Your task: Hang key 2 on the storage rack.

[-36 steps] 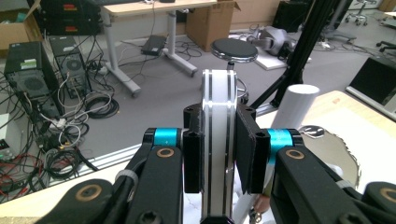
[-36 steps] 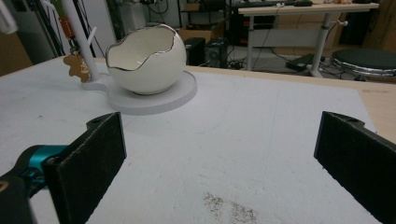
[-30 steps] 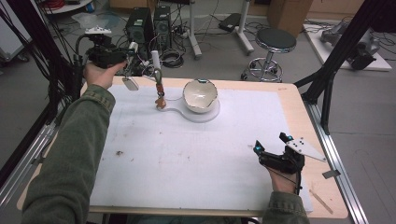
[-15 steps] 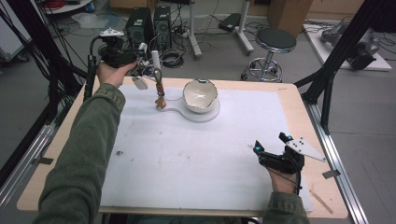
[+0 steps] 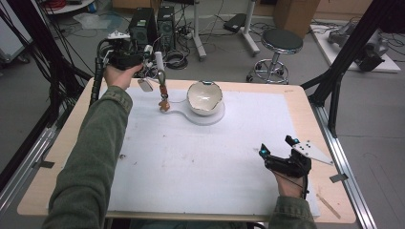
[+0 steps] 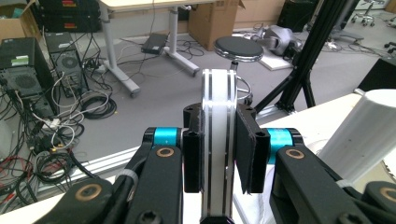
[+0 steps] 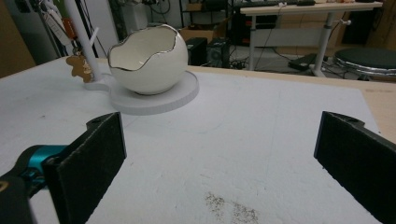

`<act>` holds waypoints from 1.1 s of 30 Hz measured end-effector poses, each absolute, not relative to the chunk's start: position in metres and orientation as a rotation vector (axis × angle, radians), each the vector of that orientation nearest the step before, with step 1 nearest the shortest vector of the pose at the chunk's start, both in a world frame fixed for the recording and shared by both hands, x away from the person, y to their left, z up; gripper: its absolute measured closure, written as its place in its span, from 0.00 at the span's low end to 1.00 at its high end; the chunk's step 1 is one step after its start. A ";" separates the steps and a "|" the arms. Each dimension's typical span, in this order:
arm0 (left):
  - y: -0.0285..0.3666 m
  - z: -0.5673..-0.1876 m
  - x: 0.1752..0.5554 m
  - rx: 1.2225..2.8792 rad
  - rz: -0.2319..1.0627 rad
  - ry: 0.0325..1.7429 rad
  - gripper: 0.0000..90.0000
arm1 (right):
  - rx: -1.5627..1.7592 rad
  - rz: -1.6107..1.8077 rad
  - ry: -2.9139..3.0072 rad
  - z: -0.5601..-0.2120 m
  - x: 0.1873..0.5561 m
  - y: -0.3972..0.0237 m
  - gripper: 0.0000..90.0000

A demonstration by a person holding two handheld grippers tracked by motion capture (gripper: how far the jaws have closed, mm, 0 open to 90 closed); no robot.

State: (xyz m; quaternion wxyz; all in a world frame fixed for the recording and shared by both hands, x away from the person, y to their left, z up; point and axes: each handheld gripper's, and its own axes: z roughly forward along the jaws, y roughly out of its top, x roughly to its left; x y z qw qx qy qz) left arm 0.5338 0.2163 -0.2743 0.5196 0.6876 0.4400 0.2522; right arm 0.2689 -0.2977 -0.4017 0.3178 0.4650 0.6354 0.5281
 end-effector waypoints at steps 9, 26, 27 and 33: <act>0.215 -0.275 0.535 1.612 0.599 1.082 0.82 | 1.221 1.388 1.670 -0.402 0.269 -0.298 0.01; 0.206 -0.276 0.534 1.578 0.549 1.088 0.82 | 1.223 1.387 1.666 -0.402 0.269 -0.299 0.01; 0.206 -0.275 0.534 1.571 0.543 1.091 0.82 | 1.225 1.388 1.668 -0.402 0.269 -0.299 0.01; 0.203 -0.276 0.534 1.570 0.522 1.094 0.82 | 1.230 1.389 1.667 -0.402 0.269 -0.298 0.01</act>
